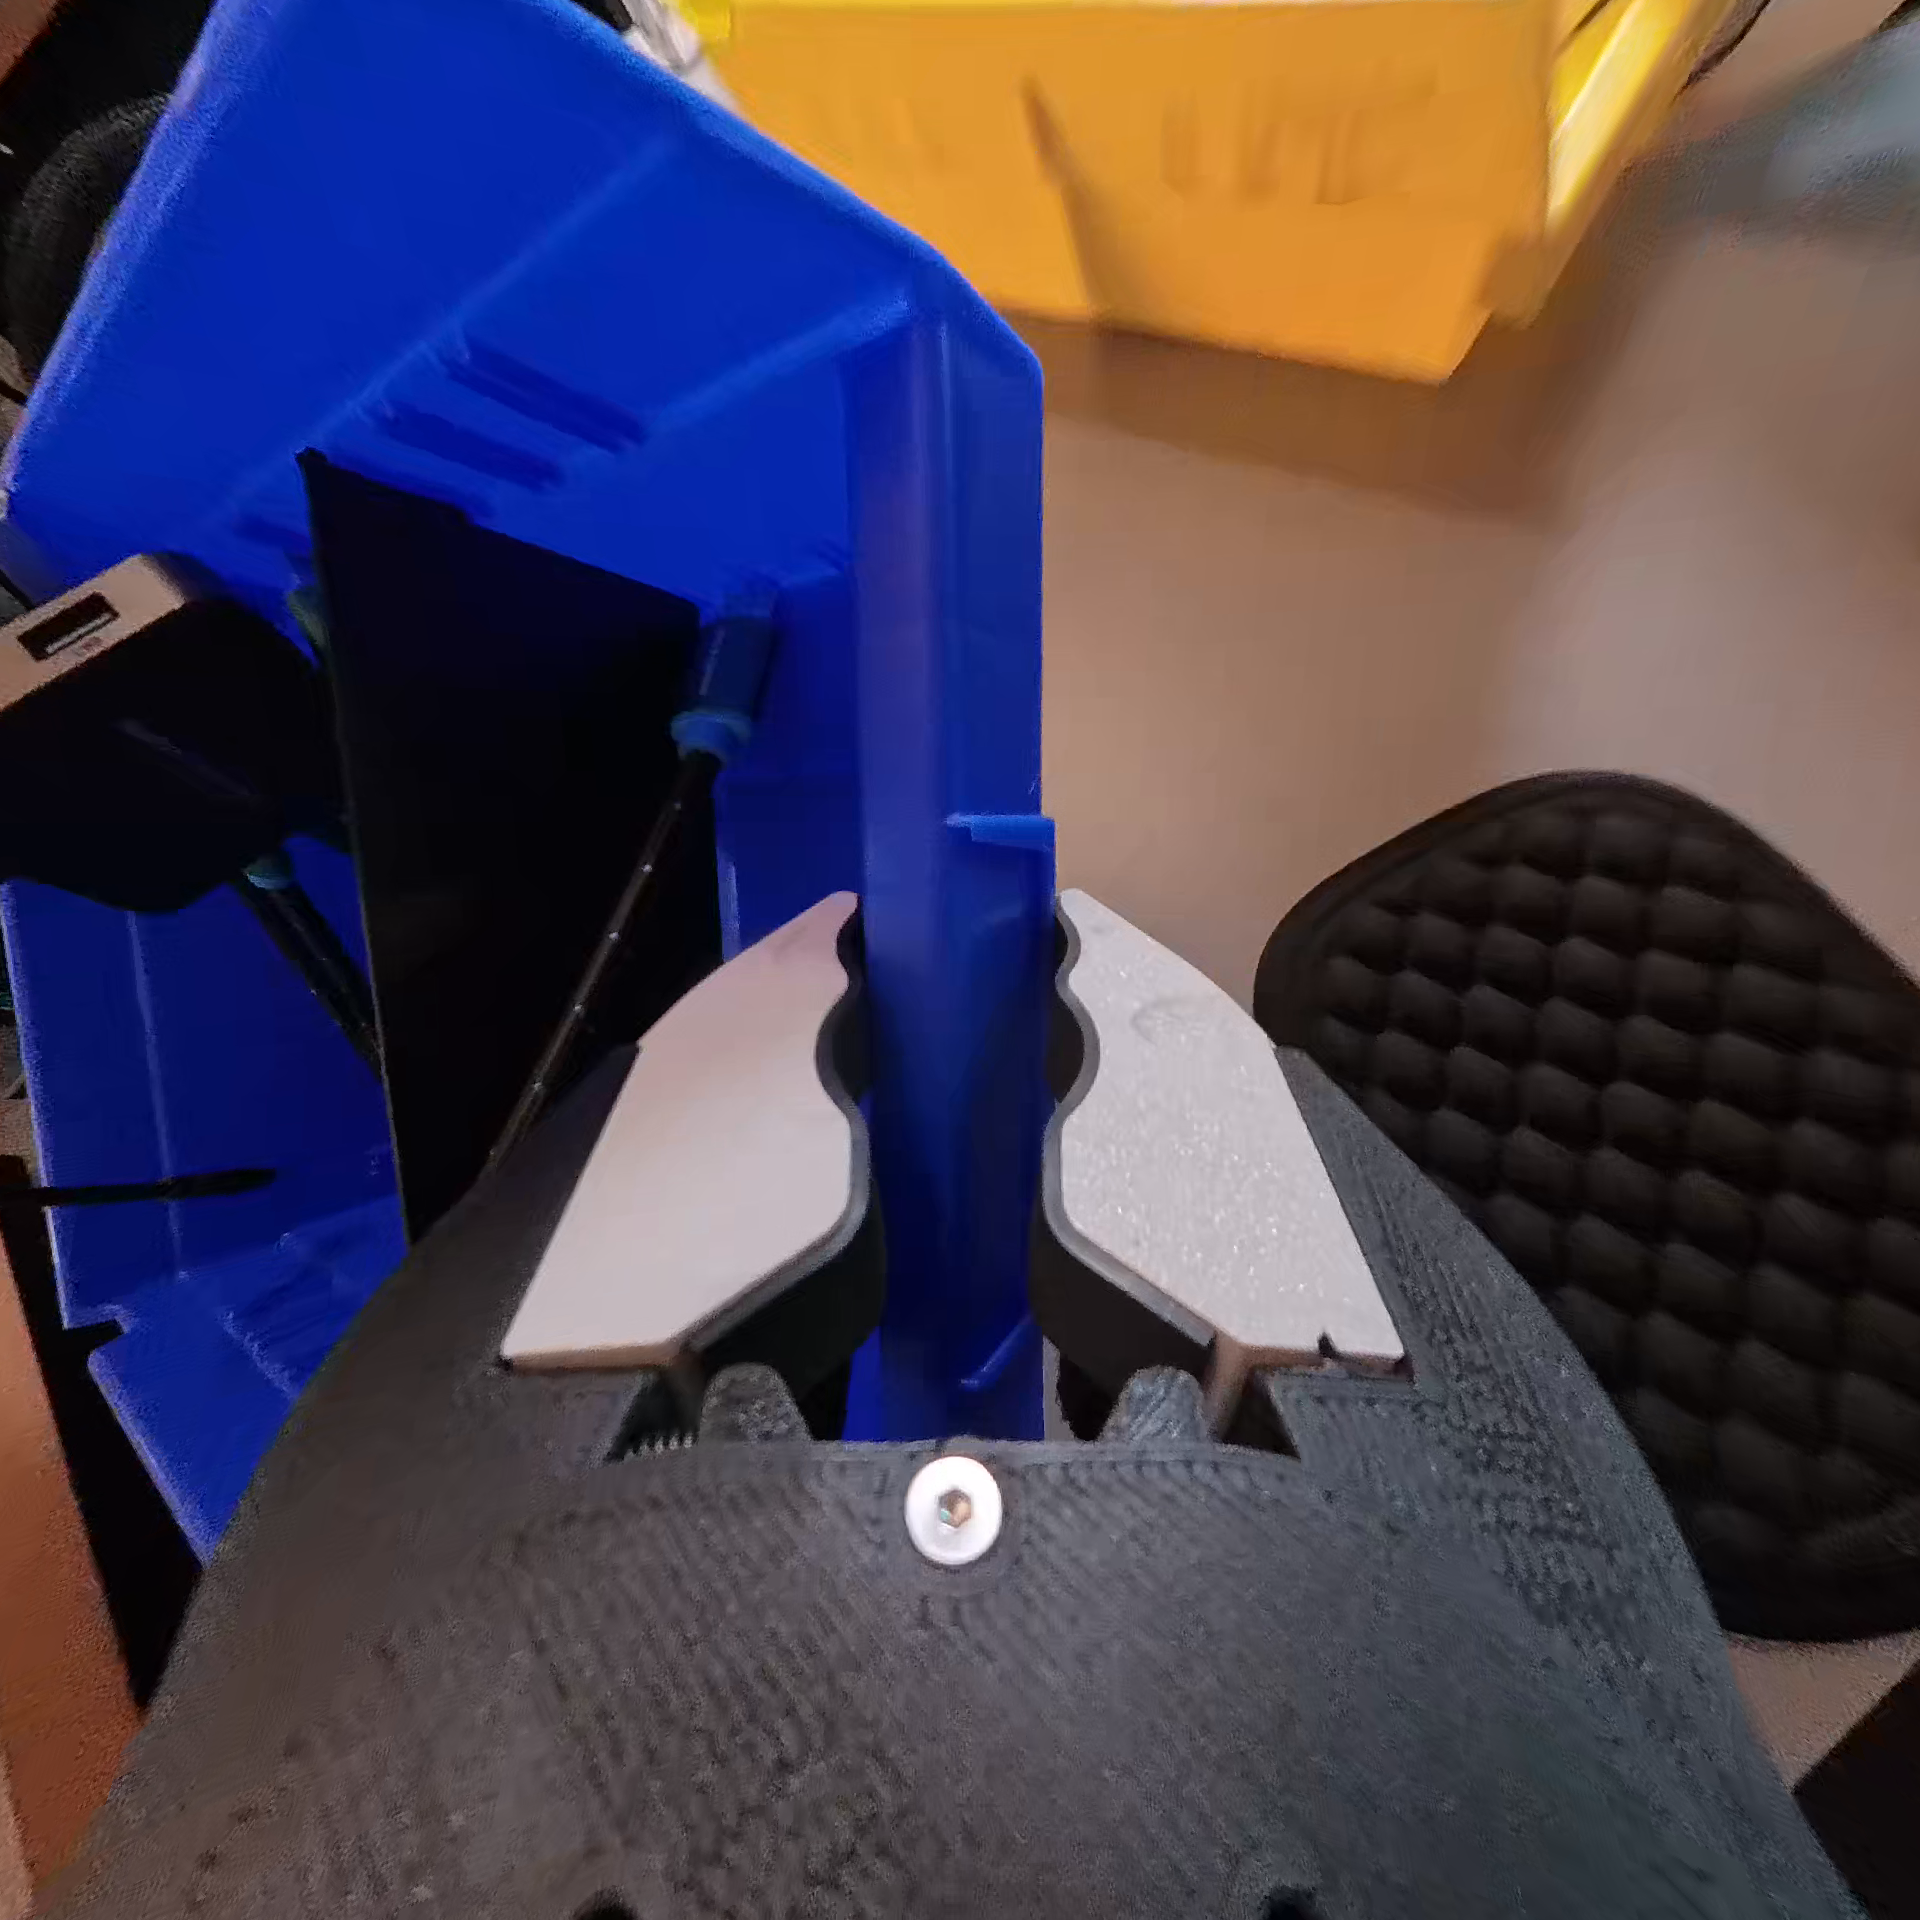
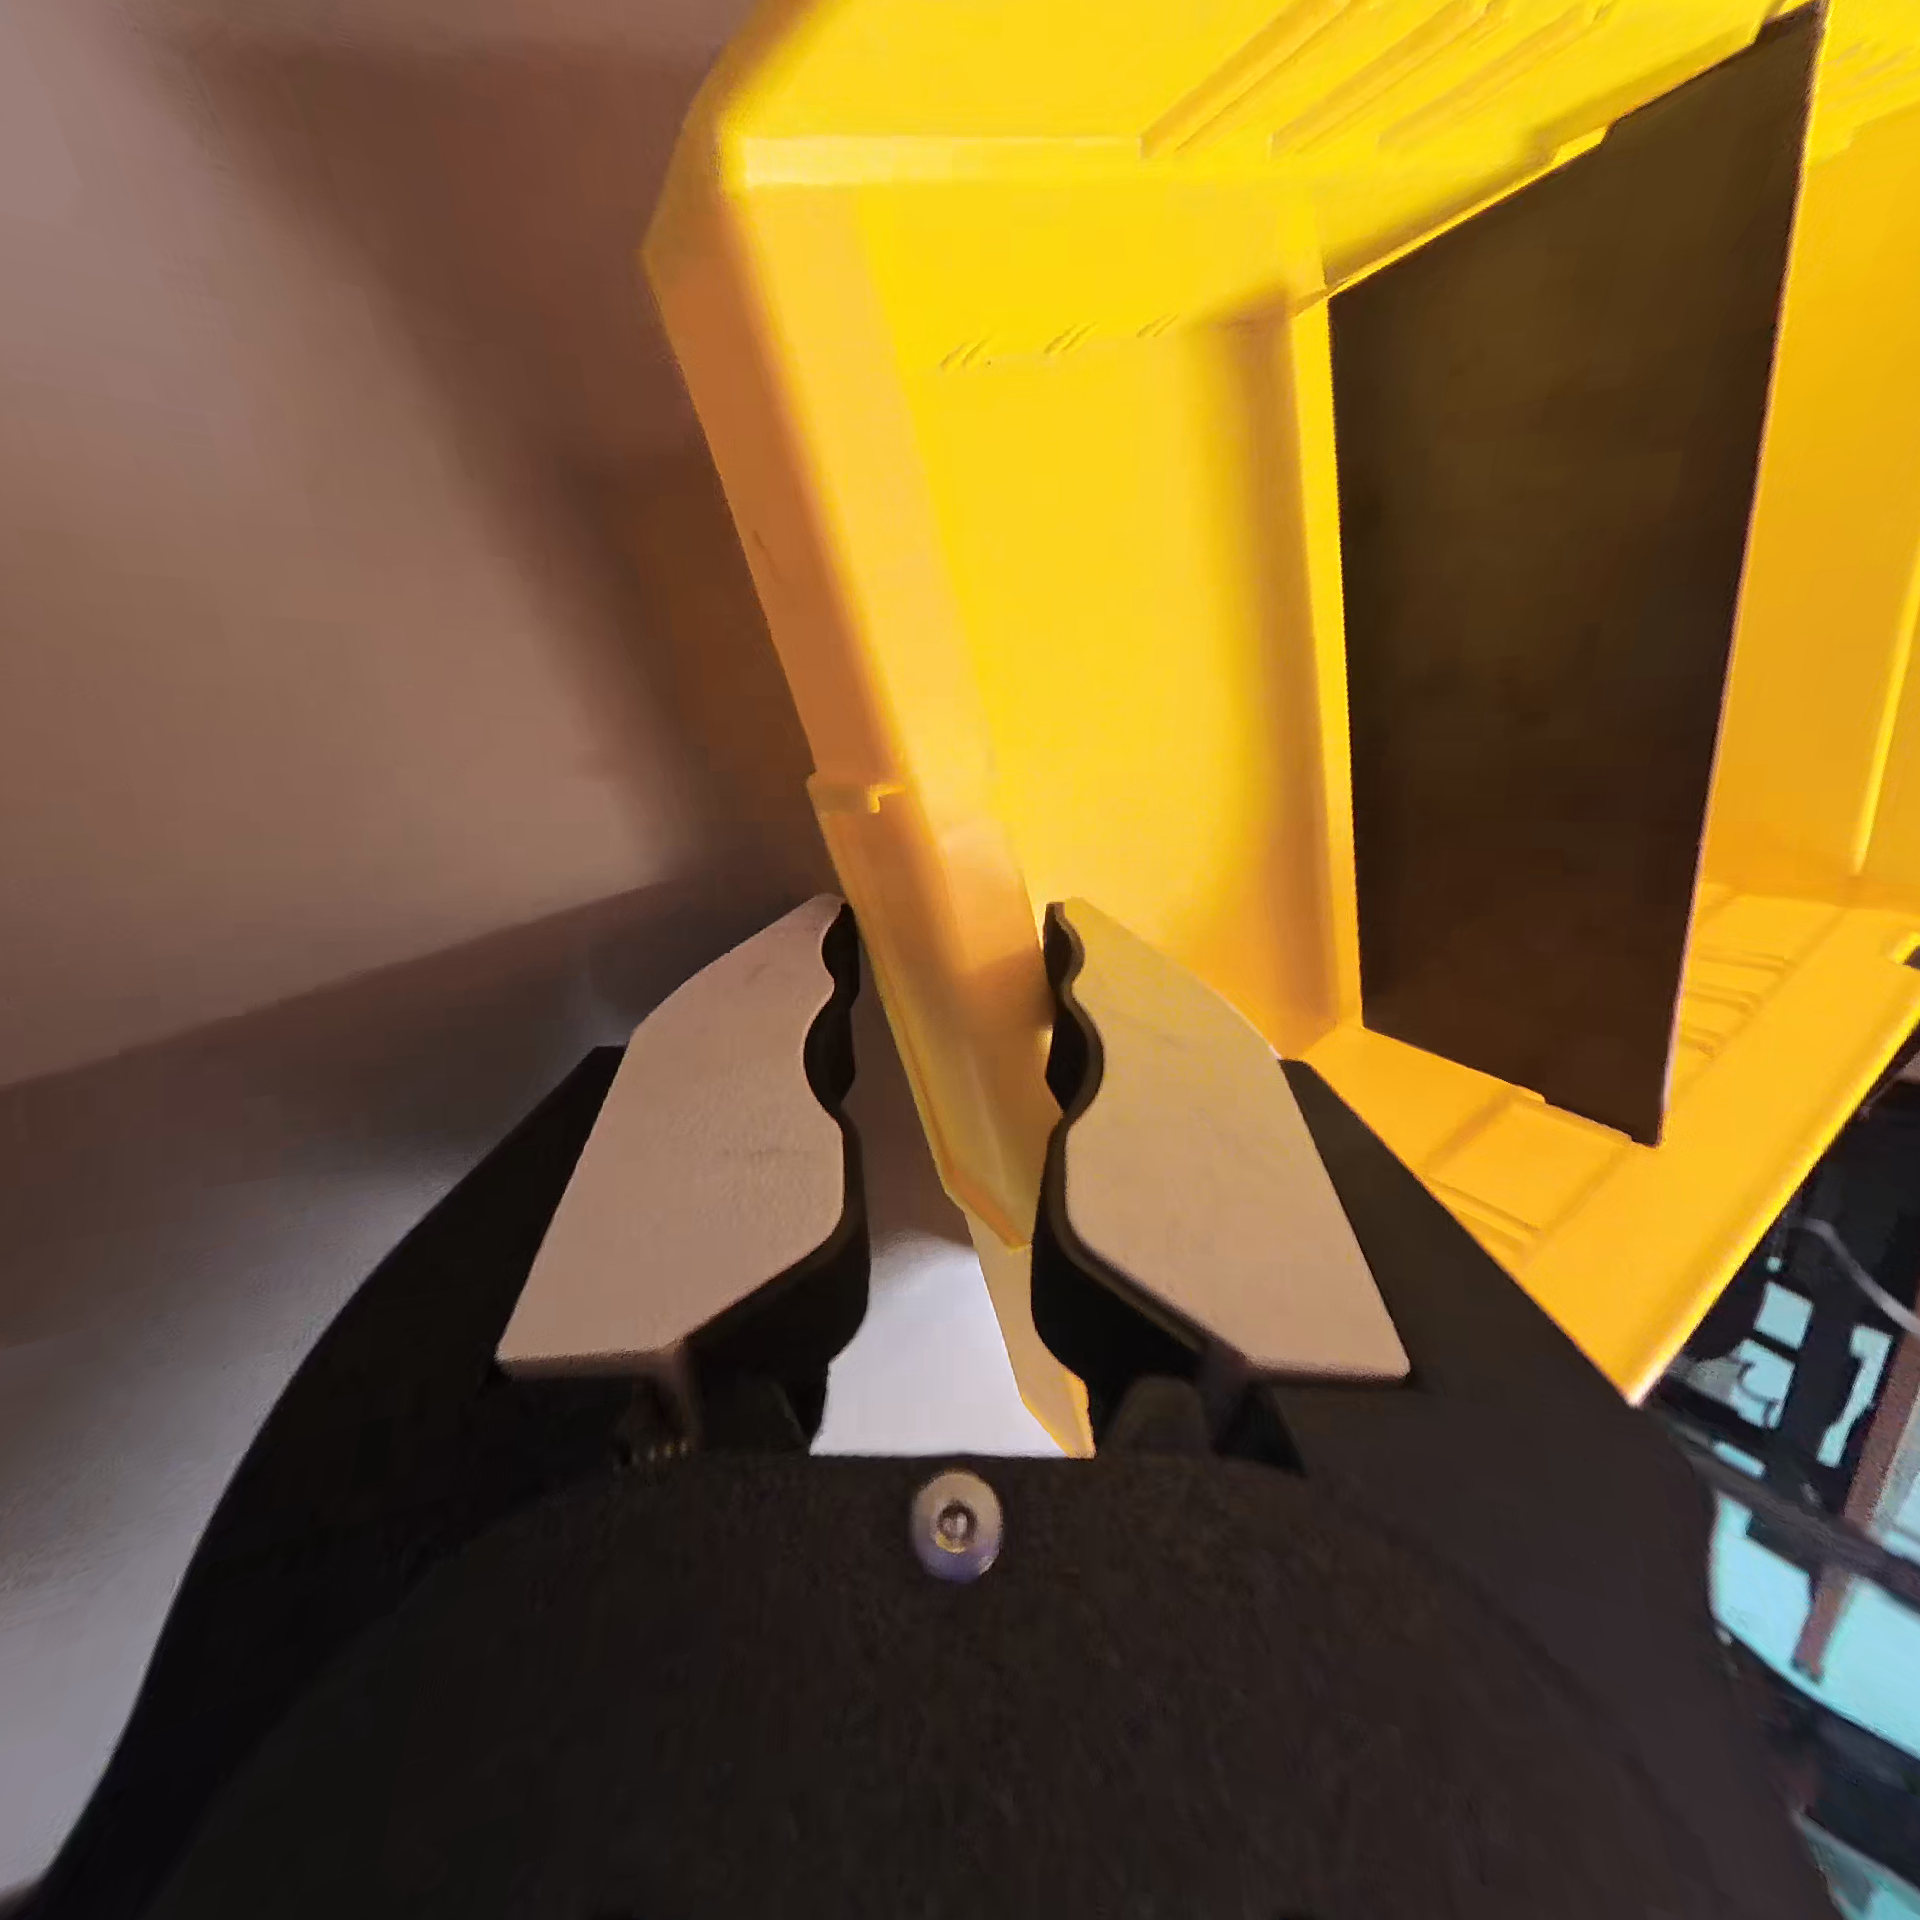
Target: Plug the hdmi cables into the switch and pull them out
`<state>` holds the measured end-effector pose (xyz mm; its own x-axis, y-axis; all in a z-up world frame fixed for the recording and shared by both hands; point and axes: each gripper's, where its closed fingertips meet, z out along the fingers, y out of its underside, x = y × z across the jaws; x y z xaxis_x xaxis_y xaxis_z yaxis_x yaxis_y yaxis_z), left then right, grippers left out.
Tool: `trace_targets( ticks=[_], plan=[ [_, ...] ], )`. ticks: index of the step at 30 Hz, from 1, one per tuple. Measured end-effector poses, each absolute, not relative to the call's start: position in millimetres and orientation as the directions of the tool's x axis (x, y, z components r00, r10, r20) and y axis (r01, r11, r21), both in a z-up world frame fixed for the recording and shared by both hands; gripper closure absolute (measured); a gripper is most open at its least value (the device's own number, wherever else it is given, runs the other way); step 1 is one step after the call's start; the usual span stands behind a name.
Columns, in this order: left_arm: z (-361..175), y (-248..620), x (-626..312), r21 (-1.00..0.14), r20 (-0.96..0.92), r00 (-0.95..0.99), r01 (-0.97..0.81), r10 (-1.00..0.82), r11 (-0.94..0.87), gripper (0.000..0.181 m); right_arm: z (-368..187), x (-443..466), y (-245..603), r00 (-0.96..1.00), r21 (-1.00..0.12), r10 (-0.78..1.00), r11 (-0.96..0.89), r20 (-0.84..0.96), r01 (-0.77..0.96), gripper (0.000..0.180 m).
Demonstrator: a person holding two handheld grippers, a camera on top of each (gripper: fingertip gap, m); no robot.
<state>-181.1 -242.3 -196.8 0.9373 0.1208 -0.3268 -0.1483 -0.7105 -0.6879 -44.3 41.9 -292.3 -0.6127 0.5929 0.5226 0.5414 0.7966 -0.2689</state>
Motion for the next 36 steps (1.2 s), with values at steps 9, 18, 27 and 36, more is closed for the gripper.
trace_targets(
  ticks=[9,18,27,36],
  plan=[
    [-271,-199,-195,-0.393,-0.491,0.868,-0.302,-0.079,-0.868,0.149,-291,42,123,-0.442,-0.277,0.710,0.653,0.547,0.705,0.146],
    [-295,-155,-225,-0.363,-0.506,0.859,-0.294,-0.078,-0.884,0.149,-292,42,206,-0.360,-0.261,0.728,0.587,0.583,0.766,0.148],
    [-296,-137,-265,-0.412,-0.569,0.821,-0.236,0.046,-0.880,0.140,-267,2,231,-0.253,-0.480,0.847,0.483,0.467,0.732,0.132],
    [-243,-142,-259,-0.684,-0.429,0.877,-0.156,0.219,-0.713,0.135,-180,-37,116,-0.193,-0.969,0.980,0.087,0.042,0.231,0.140]
  ],
)
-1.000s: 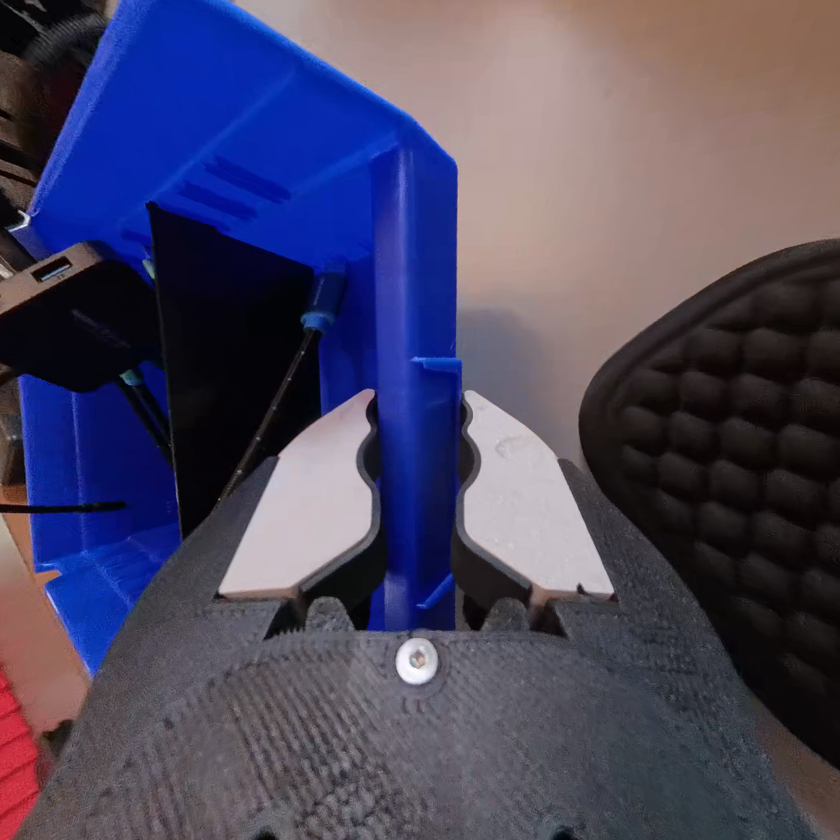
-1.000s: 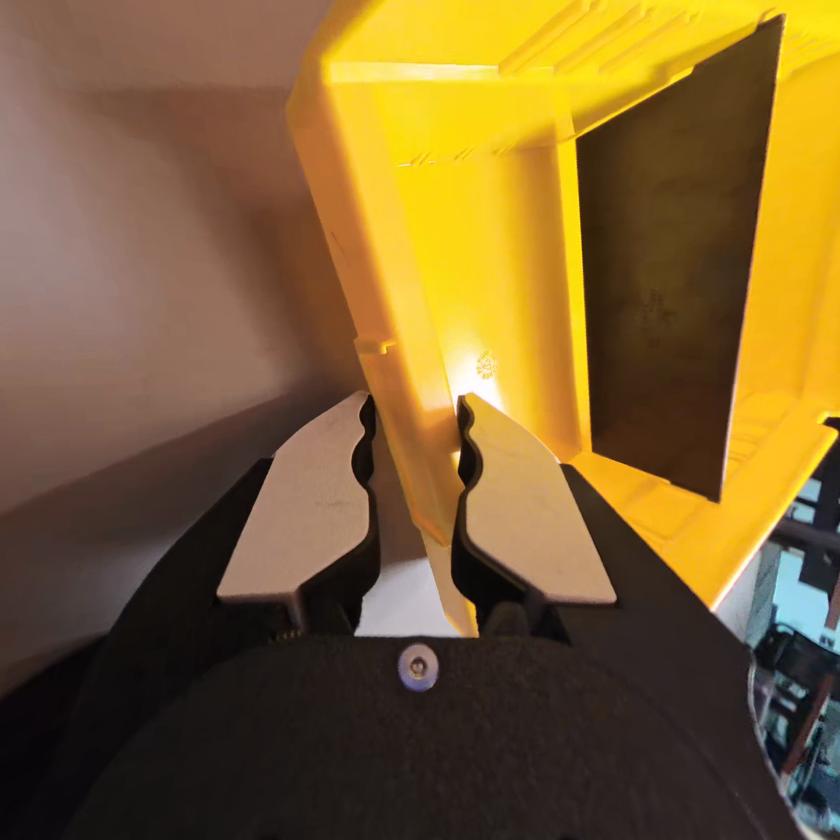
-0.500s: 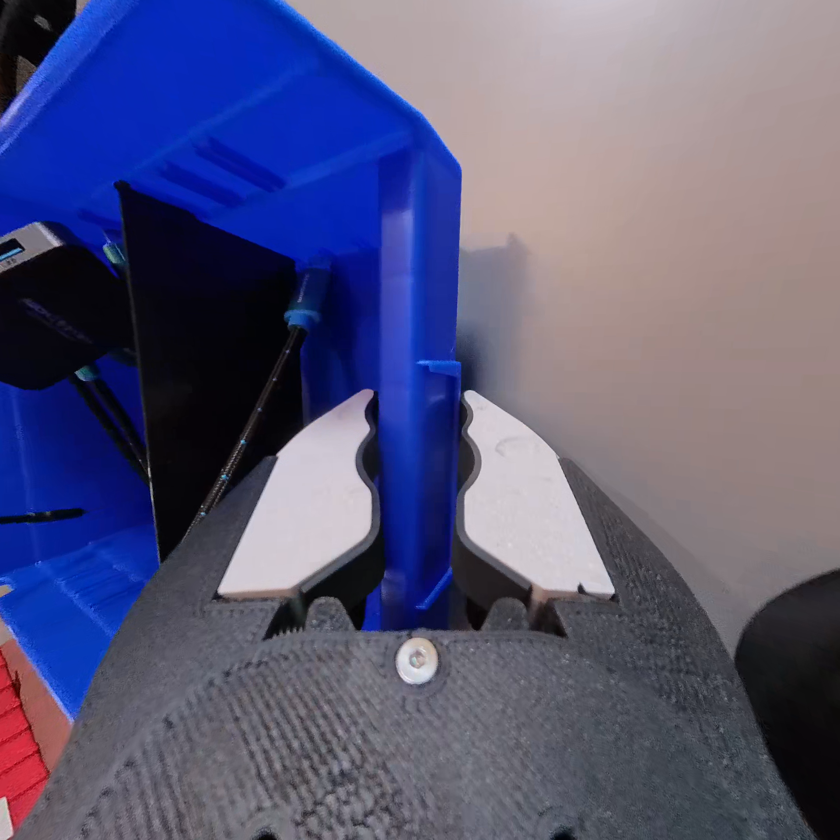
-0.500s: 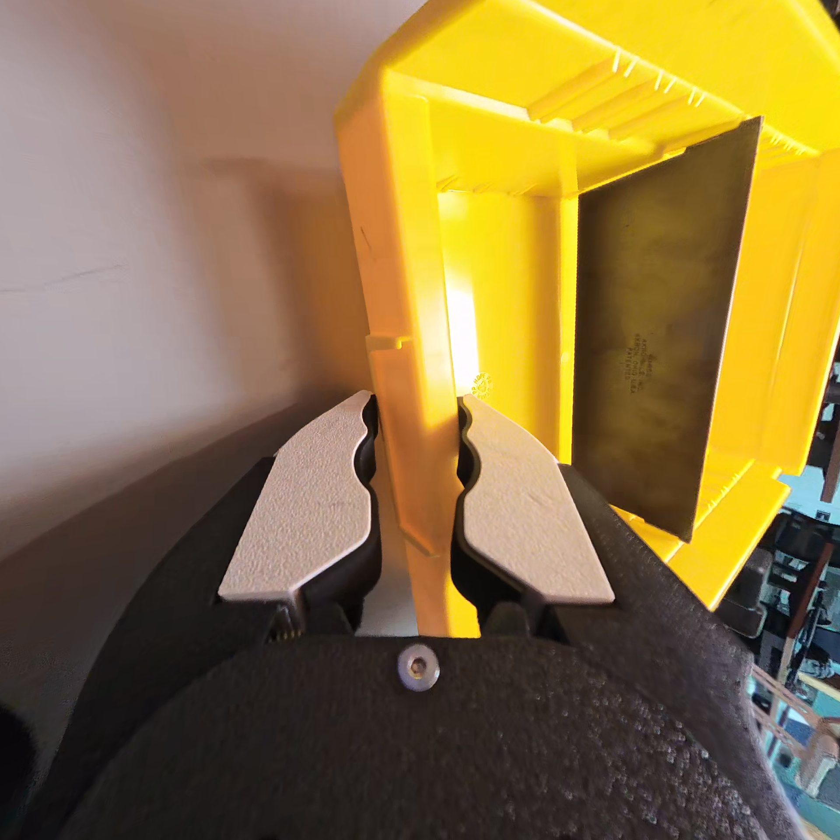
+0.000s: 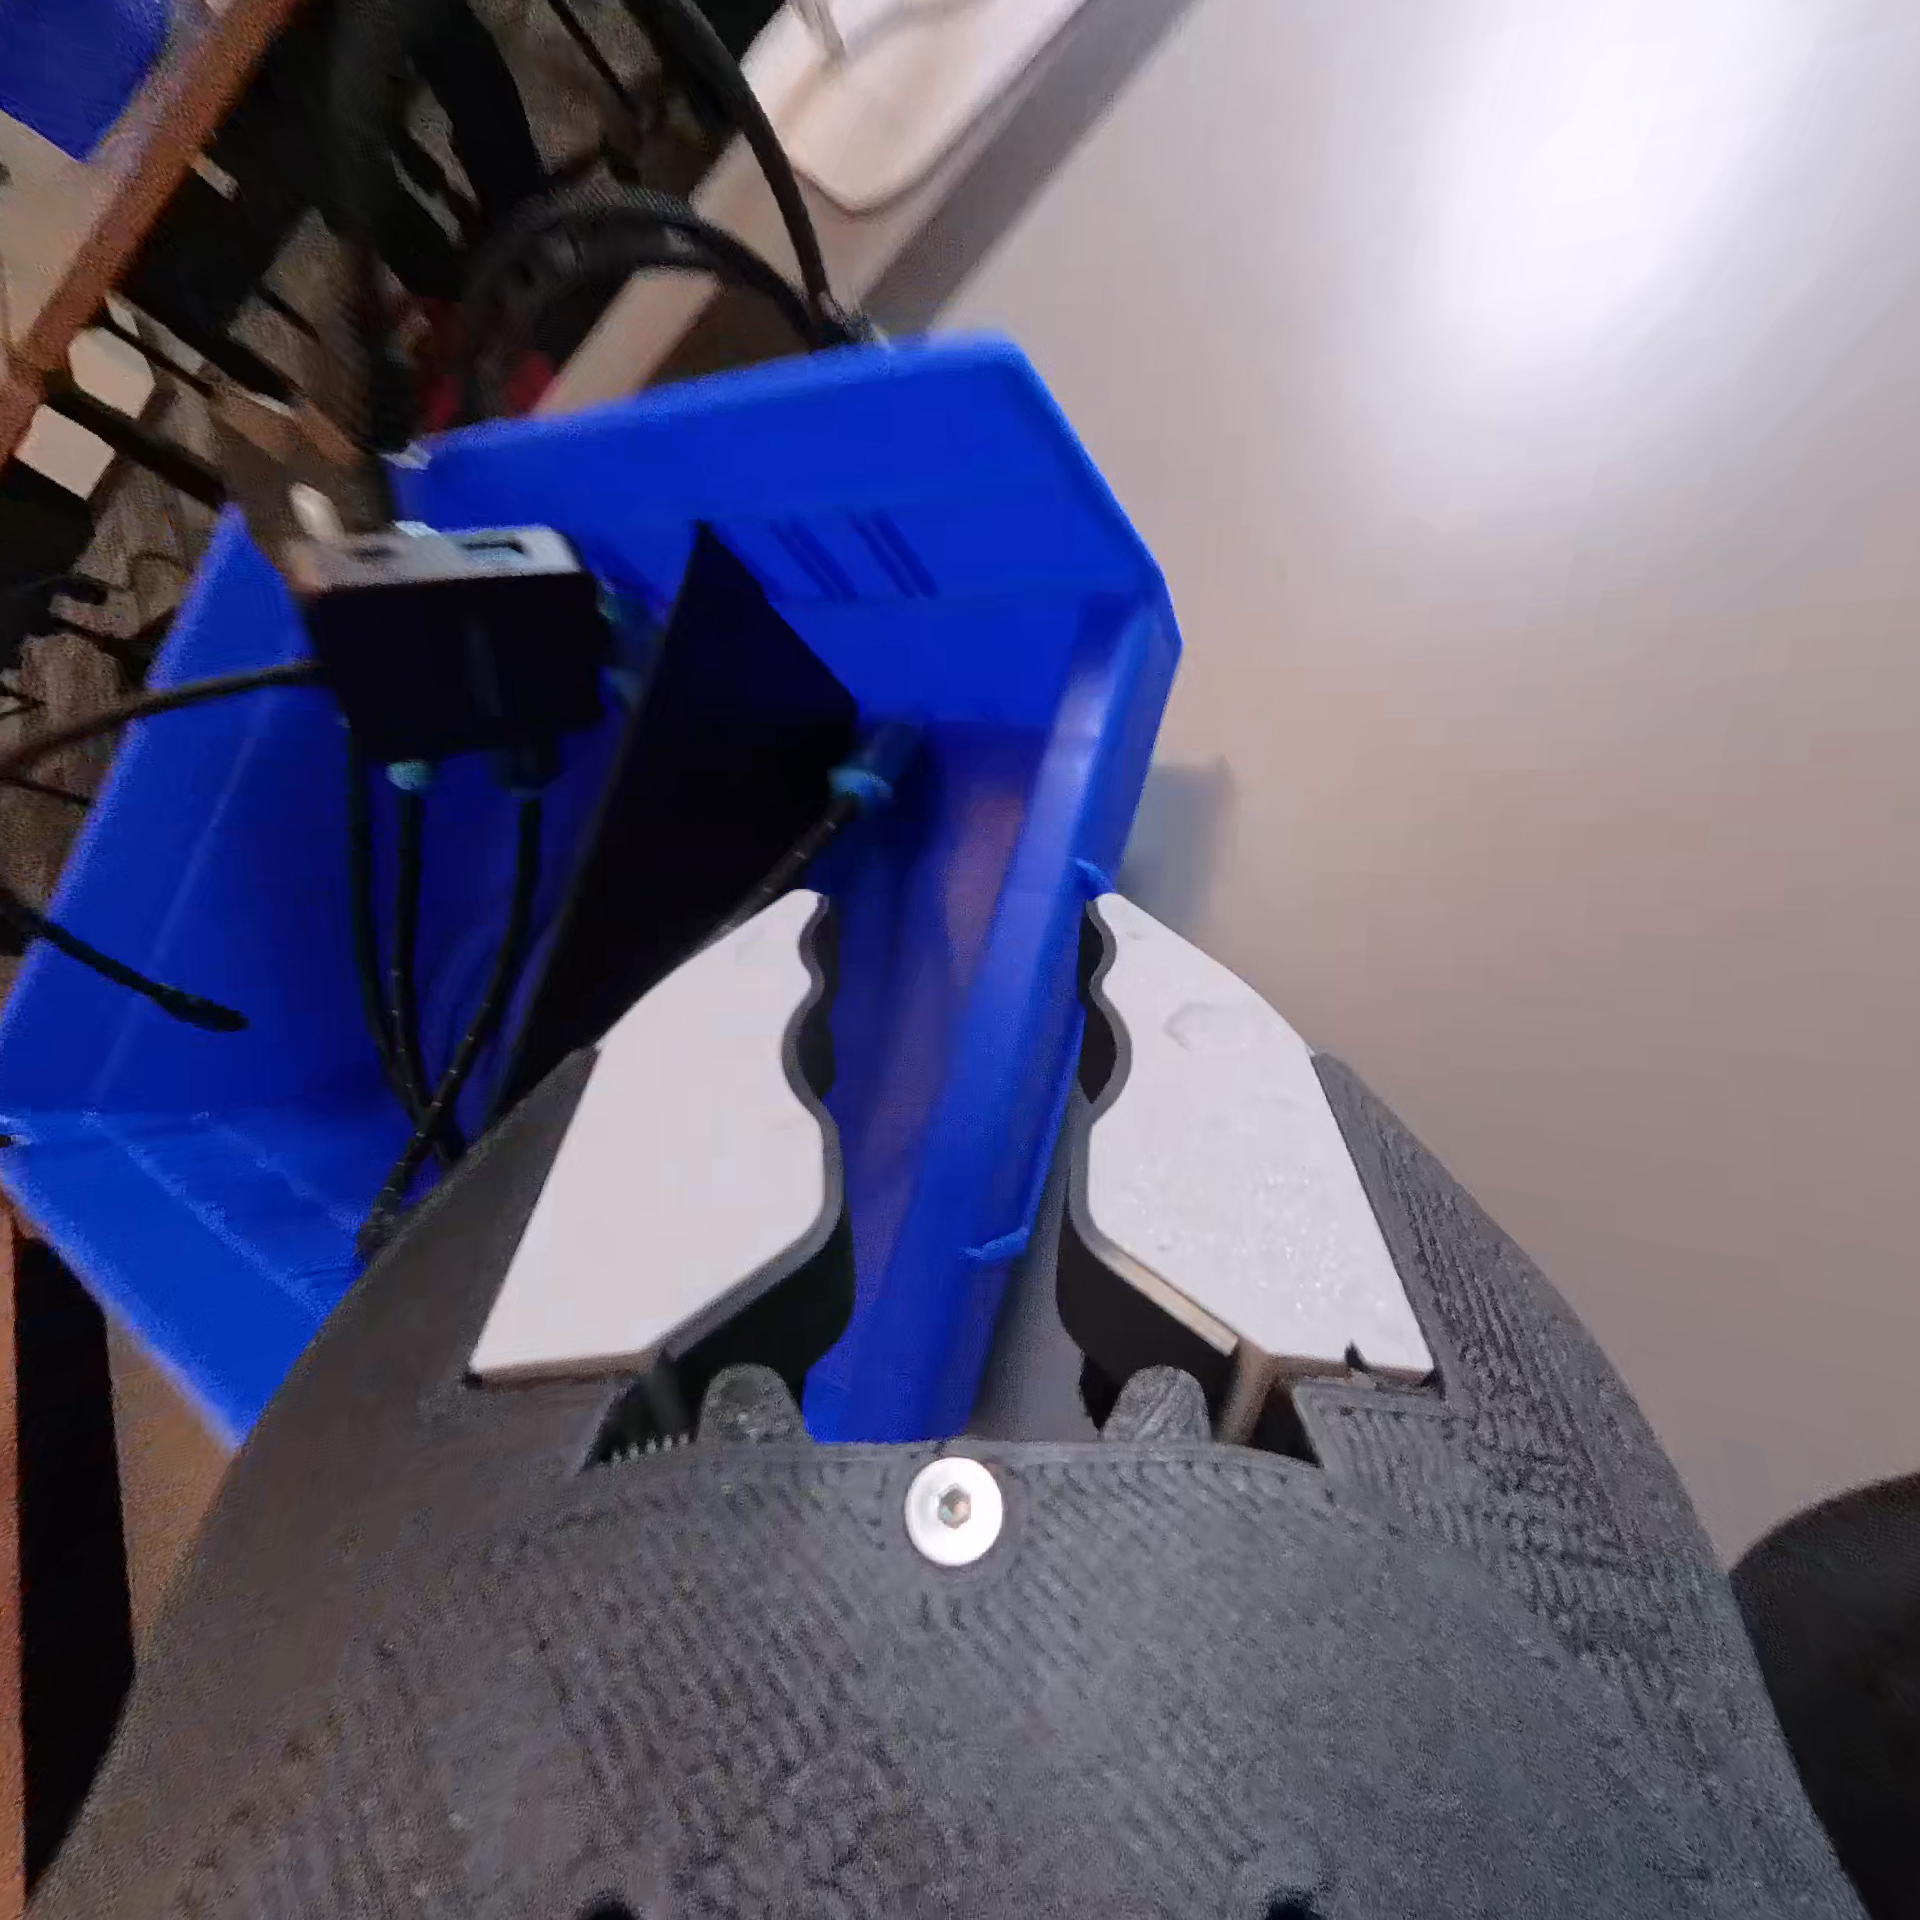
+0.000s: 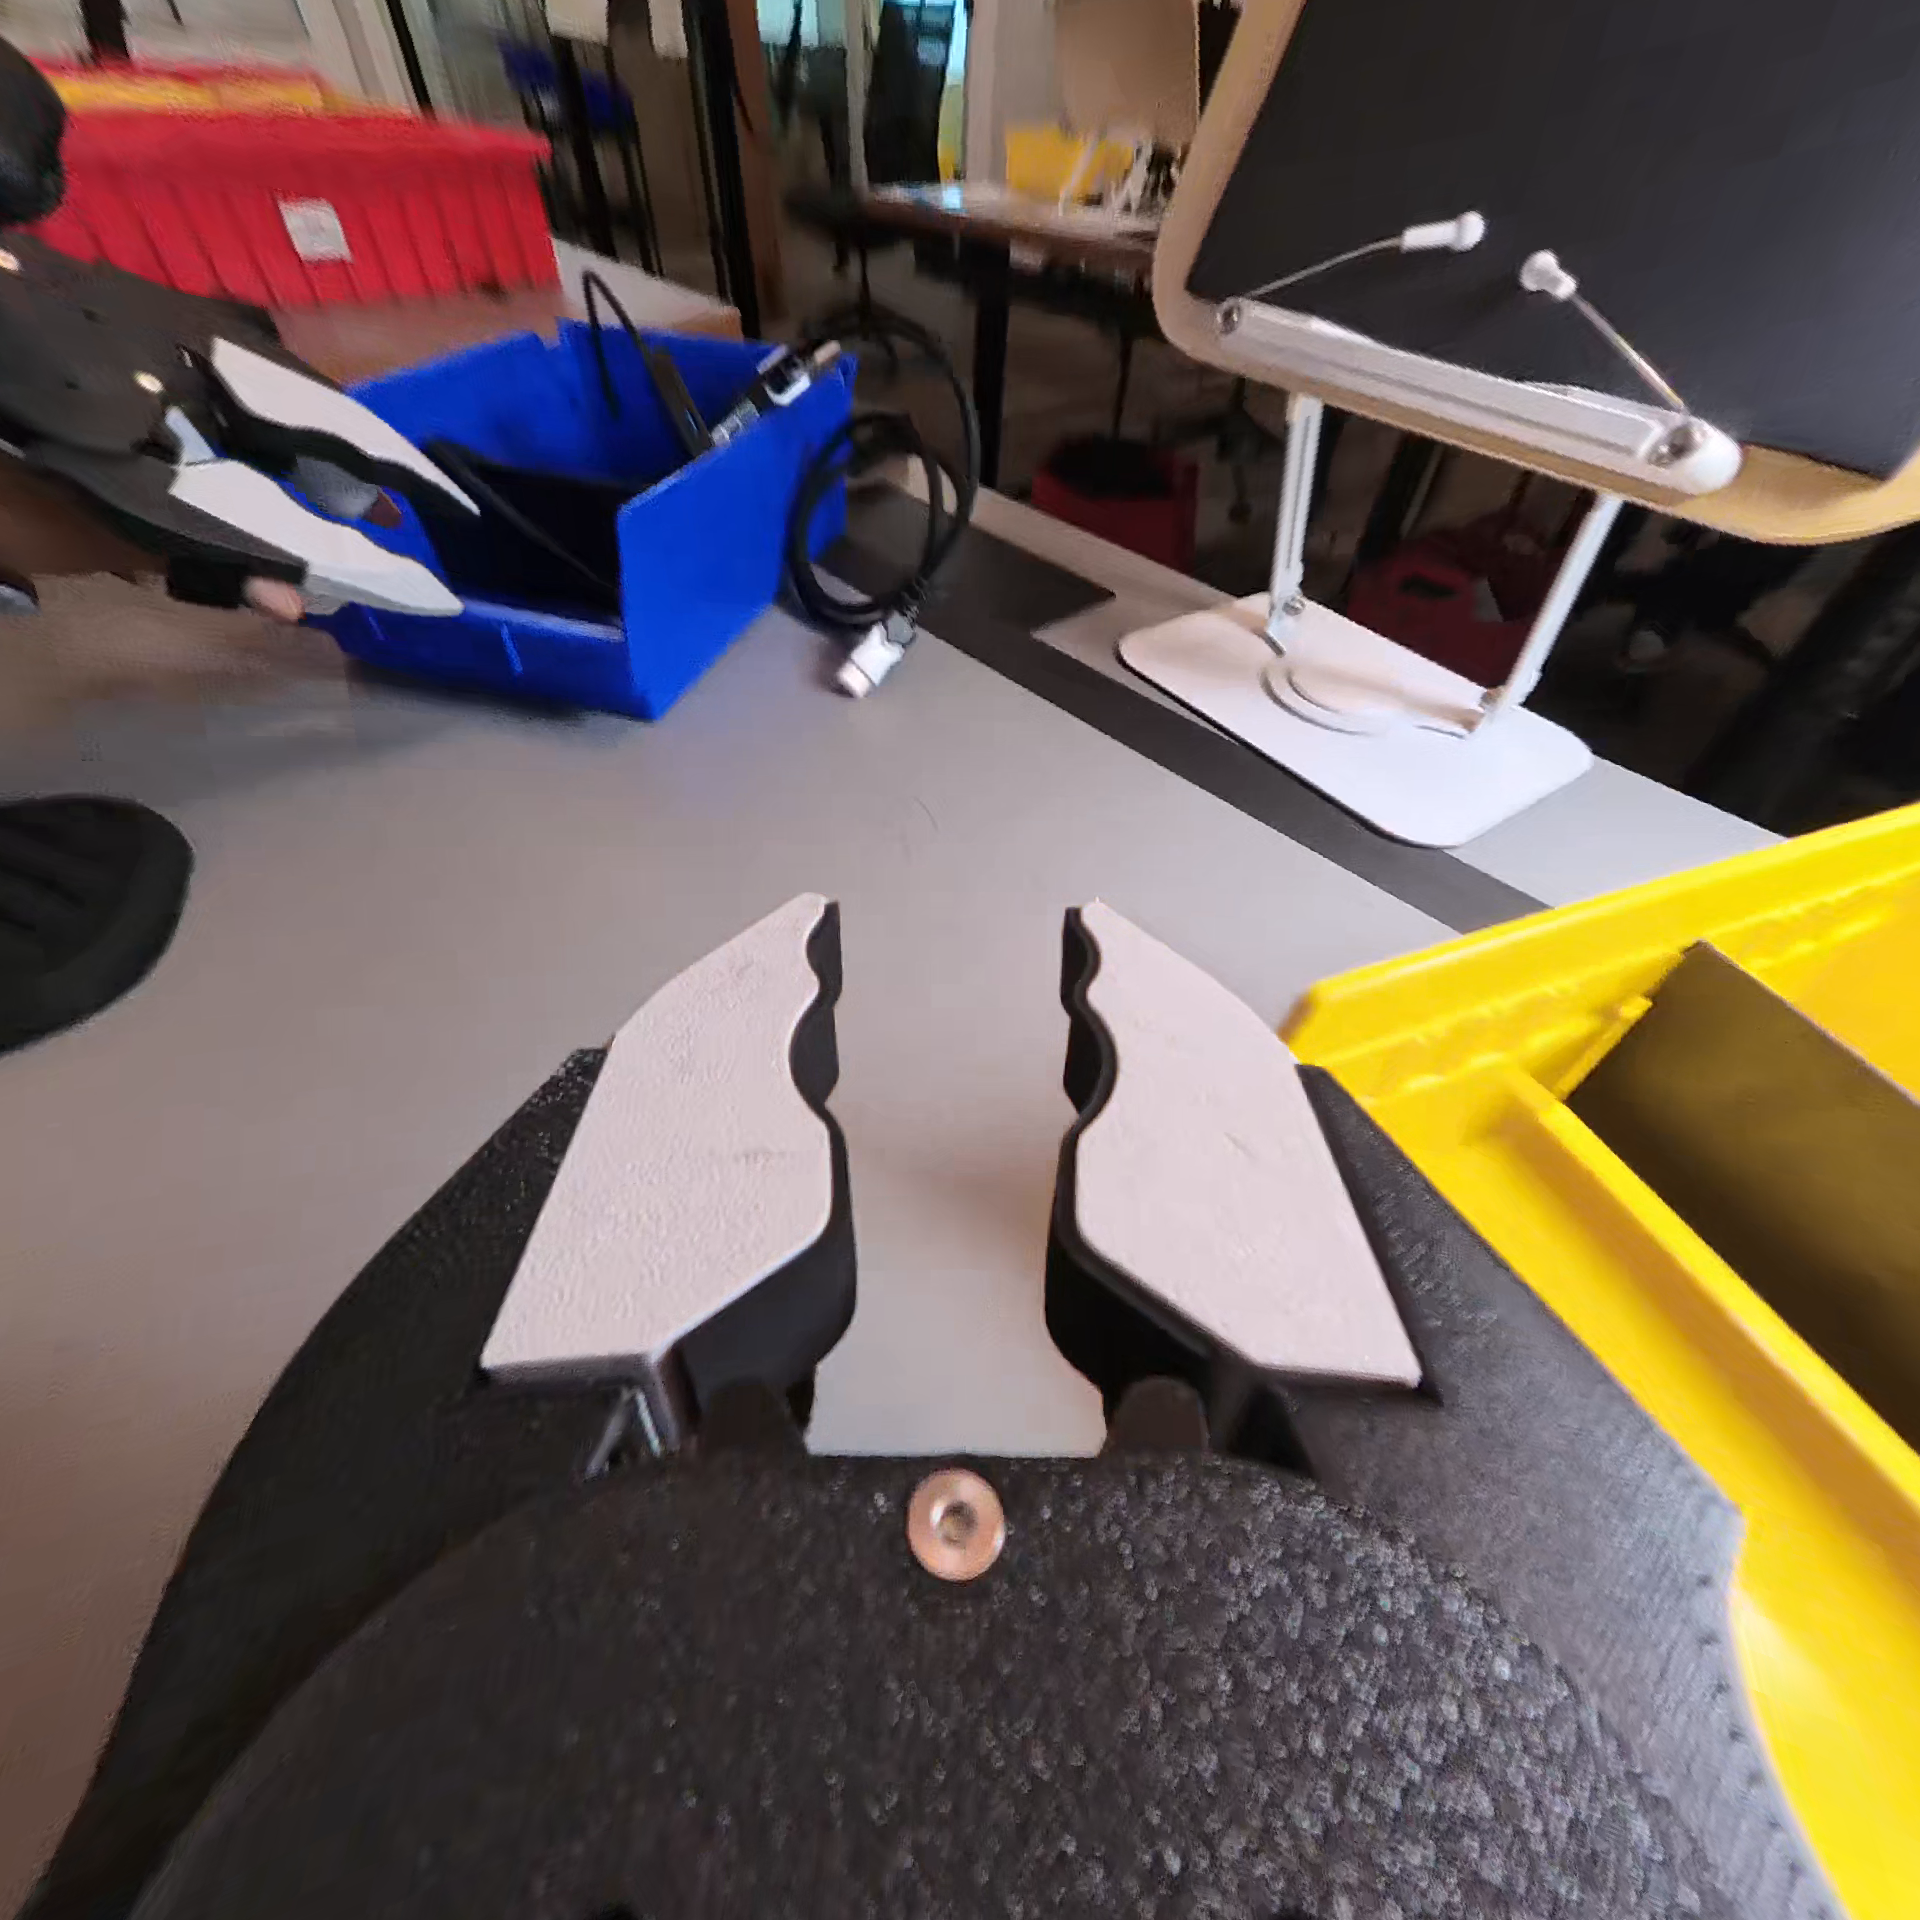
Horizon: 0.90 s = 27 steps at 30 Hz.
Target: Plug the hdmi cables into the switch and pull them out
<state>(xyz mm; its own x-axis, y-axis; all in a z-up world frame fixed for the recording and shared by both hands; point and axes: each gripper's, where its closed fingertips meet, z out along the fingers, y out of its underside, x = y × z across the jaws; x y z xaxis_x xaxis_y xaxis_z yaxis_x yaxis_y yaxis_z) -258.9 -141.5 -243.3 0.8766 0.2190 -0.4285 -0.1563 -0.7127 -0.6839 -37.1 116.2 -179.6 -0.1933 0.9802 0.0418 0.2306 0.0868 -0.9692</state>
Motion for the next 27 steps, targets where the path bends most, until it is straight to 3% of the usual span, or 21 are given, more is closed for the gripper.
trace_targets(
  ticks=[3,6,12,19,27],
  plan=[
    [-202,-146,-270,-0.715,-0.437,0.868,-0.177,0.236,-0.676,0.138,-192,-46,92,-0.268,-0.984,0.961,-0.015,-0.063,0.178,0.142],
    [-170,-144,-293,-0.623,-0.548,0.818,-0.260,0.175,-0.738,0.138,-195,-47,77,-0.328,-0.986,0.939,-0.050,-0.101,0.160,0.142],
    [-167,-115,-348,-0.196,-0.714,0.683,-0.407,-0.155,-0.892,0.140,-201,-44,67,-0.347,-0.992,0.937,0.011,-0.035,0.128,0.148],
    [-216,-99,-390,0.203,-0.624,0.636,-0.429,-0.454,-0.880,0.141,-202,-36,56,-0.378,-0.992,0.926,0.061,0.013,0.114,0.153],
    [-217,-102,-396,0.287,-0.555,0.655,-0.427,-0.512,-0.858,0.164,-201,-33,53,-0.402,-0.992,0.916,0.049,0.000,0.112,0.157]
  ],
)
